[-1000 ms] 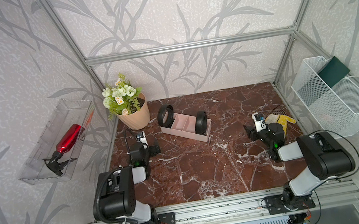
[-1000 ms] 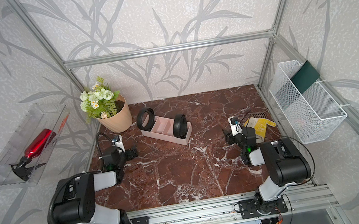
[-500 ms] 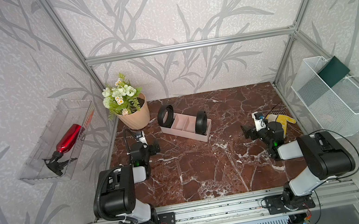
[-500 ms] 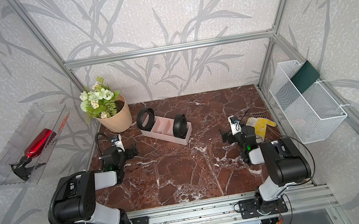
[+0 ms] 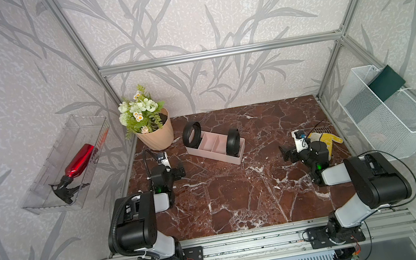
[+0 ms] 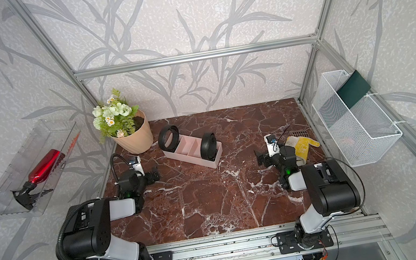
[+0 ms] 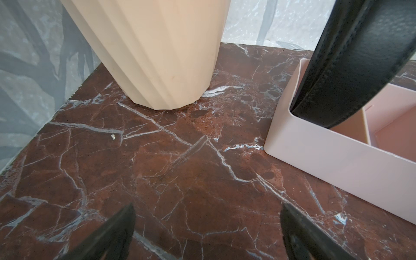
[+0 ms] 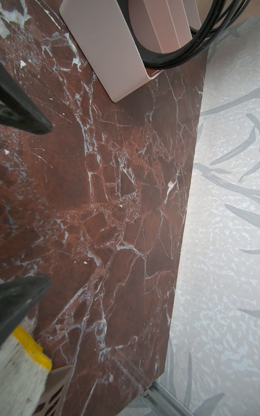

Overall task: Place the belts into the storage roll
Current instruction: Reset both arms

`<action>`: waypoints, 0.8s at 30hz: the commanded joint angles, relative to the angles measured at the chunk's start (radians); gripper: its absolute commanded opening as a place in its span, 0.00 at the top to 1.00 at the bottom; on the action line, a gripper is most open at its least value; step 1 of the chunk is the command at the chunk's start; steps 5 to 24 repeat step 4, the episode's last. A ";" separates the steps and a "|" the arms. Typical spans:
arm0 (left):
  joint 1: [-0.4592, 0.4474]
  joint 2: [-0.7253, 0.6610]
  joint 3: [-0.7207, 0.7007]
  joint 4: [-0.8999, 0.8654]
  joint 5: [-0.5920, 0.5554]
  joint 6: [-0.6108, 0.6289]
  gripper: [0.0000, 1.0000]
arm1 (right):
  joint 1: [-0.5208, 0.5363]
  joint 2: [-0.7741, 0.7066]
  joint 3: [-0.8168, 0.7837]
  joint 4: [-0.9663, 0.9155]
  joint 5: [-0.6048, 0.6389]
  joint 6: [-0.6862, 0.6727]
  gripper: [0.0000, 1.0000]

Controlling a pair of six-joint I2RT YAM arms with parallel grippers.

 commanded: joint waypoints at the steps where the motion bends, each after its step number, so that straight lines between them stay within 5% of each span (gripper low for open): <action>1: 0.003 -0.020 0.018 0.011 -0.008 0.005 0.01 | 0.002 0.005 0.015 -0.007 -0.008 -0.013 0.01; 24: 0.002 -0.020 0.018 0.010 -0.008 0.004 0.01 | 0.007 0.004 0.009 0.004 0.004 -0.014 0.01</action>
